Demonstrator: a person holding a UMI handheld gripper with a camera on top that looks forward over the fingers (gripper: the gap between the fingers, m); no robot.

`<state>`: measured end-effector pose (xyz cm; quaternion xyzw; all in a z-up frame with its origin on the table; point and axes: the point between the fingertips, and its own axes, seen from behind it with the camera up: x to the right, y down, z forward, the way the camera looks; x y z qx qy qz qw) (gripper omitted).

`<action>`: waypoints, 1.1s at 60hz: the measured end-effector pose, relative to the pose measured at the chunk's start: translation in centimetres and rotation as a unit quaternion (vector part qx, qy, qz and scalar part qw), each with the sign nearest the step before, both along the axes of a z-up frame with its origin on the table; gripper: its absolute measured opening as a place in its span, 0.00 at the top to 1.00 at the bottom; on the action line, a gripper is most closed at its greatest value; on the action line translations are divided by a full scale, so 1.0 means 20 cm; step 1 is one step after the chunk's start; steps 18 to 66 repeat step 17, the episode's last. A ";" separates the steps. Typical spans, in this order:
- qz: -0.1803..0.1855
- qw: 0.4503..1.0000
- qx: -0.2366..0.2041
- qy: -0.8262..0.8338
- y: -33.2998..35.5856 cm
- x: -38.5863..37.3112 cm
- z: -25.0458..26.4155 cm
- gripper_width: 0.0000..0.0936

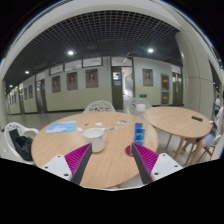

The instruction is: Pour water

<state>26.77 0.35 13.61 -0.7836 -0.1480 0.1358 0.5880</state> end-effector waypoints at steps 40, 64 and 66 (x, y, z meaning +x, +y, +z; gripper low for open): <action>0.103 0.994 0.004 0.044 -0.55 -0.37 -0.10 0.09; 0.103 0.994 0.004 0.044 -0.55 -0.37 -0.10 0.09; 0.103 0.994 0.004 0.044 -0.55 -0.37 -0.10 0.09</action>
